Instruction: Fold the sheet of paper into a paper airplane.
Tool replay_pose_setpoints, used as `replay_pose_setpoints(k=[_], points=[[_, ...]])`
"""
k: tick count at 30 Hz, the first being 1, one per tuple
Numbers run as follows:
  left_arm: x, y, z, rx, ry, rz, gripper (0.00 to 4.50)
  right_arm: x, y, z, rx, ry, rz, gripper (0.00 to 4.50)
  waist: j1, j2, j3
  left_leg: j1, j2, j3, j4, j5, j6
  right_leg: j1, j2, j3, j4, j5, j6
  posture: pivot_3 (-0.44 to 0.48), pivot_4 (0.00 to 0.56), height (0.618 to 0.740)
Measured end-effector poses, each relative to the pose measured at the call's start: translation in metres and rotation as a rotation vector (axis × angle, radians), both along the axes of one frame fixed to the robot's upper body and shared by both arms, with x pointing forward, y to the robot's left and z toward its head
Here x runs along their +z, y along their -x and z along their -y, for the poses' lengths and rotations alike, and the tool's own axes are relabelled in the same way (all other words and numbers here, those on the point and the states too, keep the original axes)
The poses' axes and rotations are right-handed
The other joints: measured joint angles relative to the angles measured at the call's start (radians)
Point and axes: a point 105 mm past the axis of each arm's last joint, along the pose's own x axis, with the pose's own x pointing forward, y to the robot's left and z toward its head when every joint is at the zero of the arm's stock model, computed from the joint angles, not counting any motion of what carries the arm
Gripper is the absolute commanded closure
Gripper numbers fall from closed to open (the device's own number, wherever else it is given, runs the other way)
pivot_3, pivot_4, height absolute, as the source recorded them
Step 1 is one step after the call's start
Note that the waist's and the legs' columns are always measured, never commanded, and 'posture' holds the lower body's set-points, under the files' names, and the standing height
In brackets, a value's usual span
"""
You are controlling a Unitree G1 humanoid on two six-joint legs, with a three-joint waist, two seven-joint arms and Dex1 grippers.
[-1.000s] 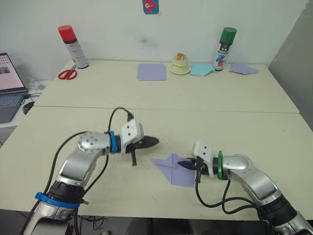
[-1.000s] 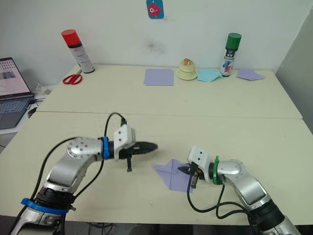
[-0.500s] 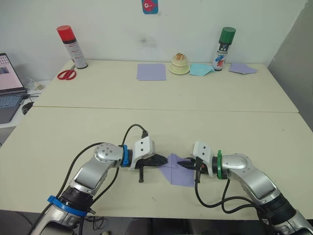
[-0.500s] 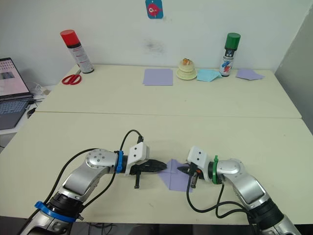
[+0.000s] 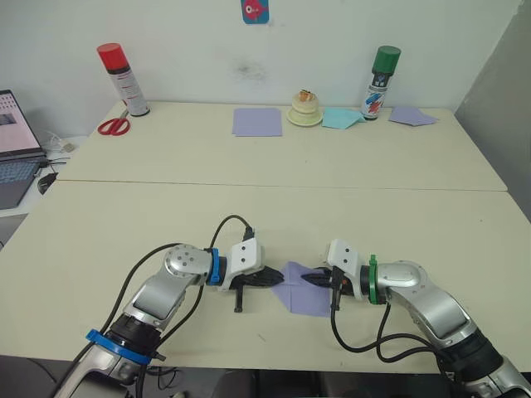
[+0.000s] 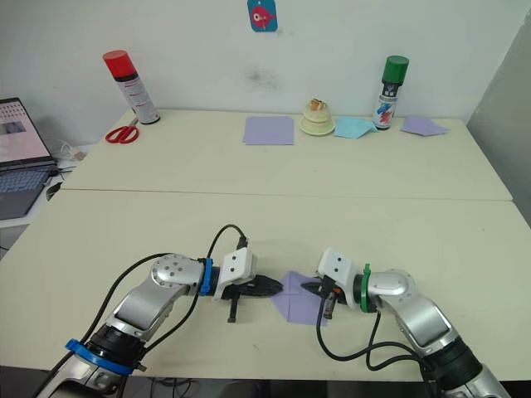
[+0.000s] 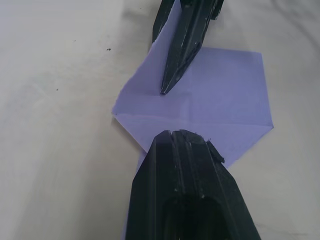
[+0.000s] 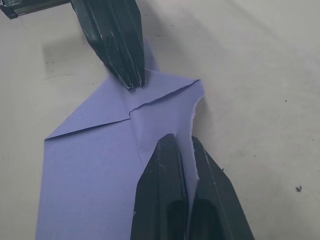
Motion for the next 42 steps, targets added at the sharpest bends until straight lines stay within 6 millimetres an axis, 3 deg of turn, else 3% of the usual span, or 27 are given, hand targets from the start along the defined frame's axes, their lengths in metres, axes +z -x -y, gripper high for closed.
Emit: replay_pose_setpoints(k=[1,4,8,13,18,21,23,28,35,42], points=[[-0.001,0.0,0.0,0.0,0.0,-0.001,4.5,0.0,0.0,0.0,-0.003,0.001,-0.003,4.48,0.001,0.0,0.0,0.0,0.0,0.0,0.0,0.0,0.0,0.0,0.0,0.0,0.0,0.0,0.0,0.0,0.15,0.74],[-0.003,-0.001,0.001,0.002,0.009,-0.004,4.5,0.001,-0.002,0.003,-0.022,0.003,-0.006,3.87,0.004,0.0,0.0,0.0,0.0,0.0,0.0,0.0,0.0,0.0,0.0,0.0,0.0,0.0,0.0,0.0,0.15,0.74],[-0.006,-0.003,0.002,0.011,0.02,-0.02,4.5,0.004,-0.007,0.009,-0.063,0.0,0.006,2.53,0.005,0.0,0.0,0.0,-0.001,0.0,0.0,0.0,0.0,0.001,0.0,0.0,-0.001,0.0,0.0,0.0,0.15,0.74],[-0.008,-0.004,0.002,0.012,0.026,-0.023,4.5,0.01,-0.011,0.028,-0.124,-0.027,-0.012,2.53,0.006,0.0,0.0,0.0,-0.001,0.0,0.0,0.0,0.0,0.001,0.0,0.0,-0.001,0.0,0.0,0.0,0.15,0.74],[-0.008,-0.003,0.002,0.013,0.027,-0.025,4.5,0.034,-0.017,0.045,-0.153,-0.093,0.035,2.53,0.006,0.001,0.0,0.0,-0.001,0.0,0.0,0.0,0.0,0.001,0.0,0.0,-0.001,0.0,0.0,0.0,0.15,0.74],[-0.009,-0.003,0.002,0.009,0.027,-0.028,4.5,0.052,-0.008,0.041,-0.105,-0.141,0.113,2.53,0.006,0.001,0.0,0.0,-0.001,0.0,-0.002,0.0,0.0,0.001,-0.001,0.0,-0.001,0.0,0.0,0.0,0.15,0.74],[-0.009,-0.002,0.001,0.007,0.026,-0.032,4.5,0.055,0.003,0.031,-0.05,-0.149,0.154,2.91,0.006,0.001,0.0,0.0,-0.001,0.0,-0.003,0.0,0.0,0.0,-0.001,0.0,-0.001,0.0,0.001,0.0,0.15,0.74],[-0.01,-0.002,0.002,0.005,0.027,-0.035,4.5,0.029,0.016,0.009,0.004,-0.078,0.201,4.46,0.006,0.001,0.0,0.001,-0.001,0.0,-0.004,0.0,0.0,0.0,-0.001,0.0,-0.001,-0.001,0.001,0.0,0.15,0.74],[-0.01,-0.002,0.003,0.003,0.027,-0.034,4.5,-0.001,0.021,-0.004,0.016,-0.007,0.215,4.46,0.006,0.001,0.0,0.001,-0.001,0.0,-0.005,0.0,0.0,0.0,-0.001,0.0,-0.002,0.0,0.001,0.0,0.15,0.74],[-0.012,-0.001,0.003,0.011,0.028,-0.035,4.5,-0.005,0.02,-0.005,-0.006,0.013,0.21,4.46,0.006,0.001,-0.003,0.002,-0.001,0.0,-0.007,0.0,0.0,0.001,-0.001,0.0,-0.003,-0.001,0.001,0.0,0.15,0.74]])
